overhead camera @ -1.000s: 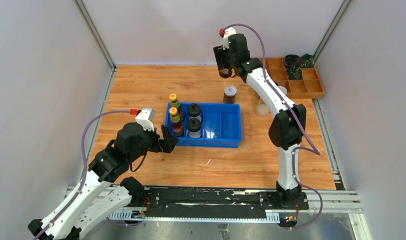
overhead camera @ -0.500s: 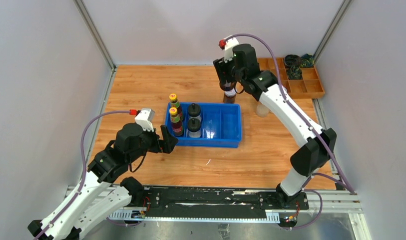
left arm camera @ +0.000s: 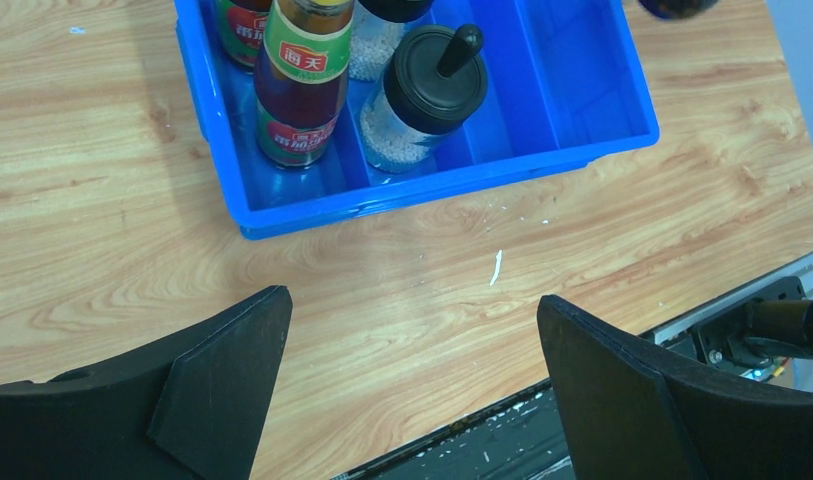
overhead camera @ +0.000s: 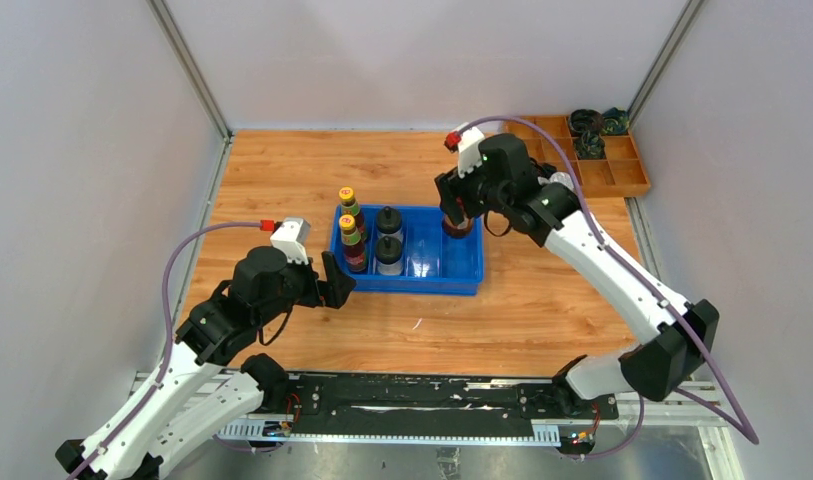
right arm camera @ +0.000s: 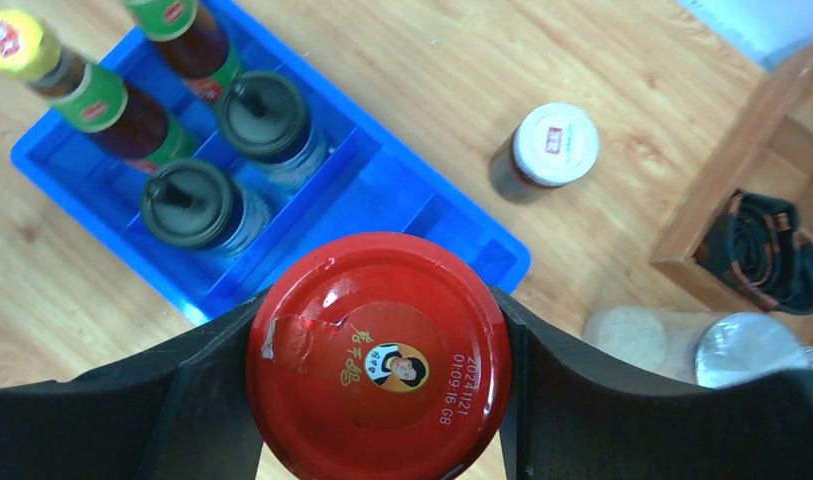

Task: Organize the condiment bottles
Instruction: Place the bottle in the storage box.

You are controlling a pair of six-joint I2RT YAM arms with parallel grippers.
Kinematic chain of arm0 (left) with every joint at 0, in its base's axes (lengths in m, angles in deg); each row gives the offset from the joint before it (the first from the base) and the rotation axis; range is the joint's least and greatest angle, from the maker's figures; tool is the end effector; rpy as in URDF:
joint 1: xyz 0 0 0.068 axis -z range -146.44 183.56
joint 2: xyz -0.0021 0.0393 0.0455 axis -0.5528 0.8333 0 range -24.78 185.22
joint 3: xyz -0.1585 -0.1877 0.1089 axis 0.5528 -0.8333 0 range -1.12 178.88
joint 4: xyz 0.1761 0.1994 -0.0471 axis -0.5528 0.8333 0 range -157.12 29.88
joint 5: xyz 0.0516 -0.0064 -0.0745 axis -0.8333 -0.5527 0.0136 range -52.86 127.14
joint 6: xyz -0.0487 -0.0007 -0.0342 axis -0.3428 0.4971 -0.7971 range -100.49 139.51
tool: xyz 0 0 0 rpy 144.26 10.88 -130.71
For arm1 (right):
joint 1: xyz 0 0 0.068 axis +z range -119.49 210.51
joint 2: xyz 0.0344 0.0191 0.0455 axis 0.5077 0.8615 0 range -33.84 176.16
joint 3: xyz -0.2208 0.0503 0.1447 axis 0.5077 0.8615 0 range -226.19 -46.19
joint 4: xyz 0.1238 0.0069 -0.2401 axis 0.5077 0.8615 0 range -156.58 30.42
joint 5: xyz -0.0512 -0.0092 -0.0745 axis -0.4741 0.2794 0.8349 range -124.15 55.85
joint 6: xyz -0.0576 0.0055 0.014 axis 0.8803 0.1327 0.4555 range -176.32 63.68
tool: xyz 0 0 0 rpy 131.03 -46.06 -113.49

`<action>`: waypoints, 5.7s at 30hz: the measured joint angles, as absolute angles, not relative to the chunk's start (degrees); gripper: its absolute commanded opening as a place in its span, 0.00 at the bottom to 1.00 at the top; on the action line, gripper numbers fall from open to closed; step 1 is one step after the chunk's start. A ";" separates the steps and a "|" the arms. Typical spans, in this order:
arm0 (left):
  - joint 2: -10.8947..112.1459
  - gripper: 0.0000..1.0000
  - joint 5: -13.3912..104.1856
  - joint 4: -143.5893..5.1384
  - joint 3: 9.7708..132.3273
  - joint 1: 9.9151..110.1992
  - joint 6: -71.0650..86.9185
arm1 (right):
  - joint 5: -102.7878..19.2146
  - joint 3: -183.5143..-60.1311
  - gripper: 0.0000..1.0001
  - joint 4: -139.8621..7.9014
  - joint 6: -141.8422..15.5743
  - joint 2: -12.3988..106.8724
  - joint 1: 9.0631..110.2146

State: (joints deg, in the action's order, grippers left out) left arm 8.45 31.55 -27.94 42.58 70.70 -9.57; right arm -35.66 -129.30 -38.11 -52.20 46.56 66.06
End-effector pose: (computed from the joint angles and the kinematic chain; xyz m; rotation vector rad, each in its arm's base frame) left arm 0.1180 -0.0839 0.3047 0.0881 2.1245 -0.6008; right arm 0.2708 0.1949 0.3905 -0.7082 1.9135 0.3728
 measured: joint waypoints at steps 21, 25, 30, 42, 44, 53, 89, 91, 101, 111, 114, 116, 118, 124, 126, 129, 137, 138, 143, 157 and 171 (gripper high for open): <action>7.99 1.00 31.55 -27.94 42.58 70.73 -10.54 | -38.81 -116.23 0.59 -45.56 -55.06 43.67 74.78; 7.67 1.00 31.57 -27.92 42.58 70.73 -10.84 | -38.64 -116.23 0.59 -47.22 -55.19 46.01 75.59; 7.64 1.00 31.57 -27.92 42.58 70.73 -10.95 | -38.42 -116.23 0.59 -48.12 -55.24 49.03 75.94; 7.75 1.00 31.55 -27.92 42.58 70.73 -10.93 | -37.96 -116.25 0.59 -49.98 -55.26 50.45 76.03; 7.75 1.00 31.57 -27.92 42.58 70.73 -10.91 | -37.94 -116.25 0.58 -50.15 -55.26 50.95 76.03; 7.75 1.00 31.49 -27.92 42.58 70.73 -10.97 | -37.65 -116.25 0.58 -50.59 -55.26 51.76 76.03; 7.75 1.00 31.38 -27.51 42.58 70.73 -11.13 | -33.39 -106.28 0.57 -64.14 -55.32 54.71 76.03; 7.75 1.00 31.35 -27.48 42.58 70.73 -11.13 | -33.13 -105.28 0.57 -65.62 -55.32 54.73 76.03; 8.23 1.00 31.35 -27.35 42.60 70.73 -11.08 | -32.28 -102.68 0.57 -70.39 -55.32 54.73 76.03; 8.50 1.00 31.35 -27.11 42.60 70.73 -11.04 | -32.15 -102.52 0.56 -73.03 -55.37 55.80 76.01; 8.50 1.00 31.35 -27.11 42.60 70.73 -10.95 | -32.15 -102.52 0.56 -73.32 -55.37 55.93 76.03; 8.50 1.00 31.35 -27.11 42.60 70.73 -10.93 | -32.15 -102.52 0.56 -73.67 -55.39 56.09 76.01; 8.50 1.00 31.35 -27.11 42.60 70.73 -10.93 | -32.15 -102.50 0.57 -73.87 -55.39 56.13 76.01; 8.50 1.00 31.35 -27.11 42.60 70.73 -10.95 | -32.15 -102.22 0.57 -74.37 -55.41 56.13 76.01; 8.50 1.00 31.35 -27.11 42.60 70.73 -10.95 | -32.15 -102.15 0.57 -74.50 -55.43 56.13 76.01; 8.50 1.00 31.33 -27.11 42.60 70.73 -10.97 | -32.15 -102.00 0.57 -74.67 -55.43 56.11 76.01; 8.50 1.00 31.33 -27.11 42.60 70.73 -11.08 | -32.15 -101.52 0.57 -74.80 -55.46 55.63 76.01; 8.50 1.00 31.33 -27.11 42.58 70.73 -11.10 | -32.15 -101.39 0.57 -74.72 -55.46 55.43 76.01; 8.45 1.00 31.33 -27.11 42.58 70.73 -11.15 | -32.17 -101.08 0.57 -74.67 -55.48 55.17 76.01; 7.88 1.00 31.33 -27.11 42.58 70.73 -11.19 | -32.17 -100.75 0.64 -74.59 -56.75 54.82 76.01; 7.58 1.00 31.33 -27.11 42.58 70.73 -11.59 | -32.17 -99.36 0.71 -74.28 -57.05 53.40 76.03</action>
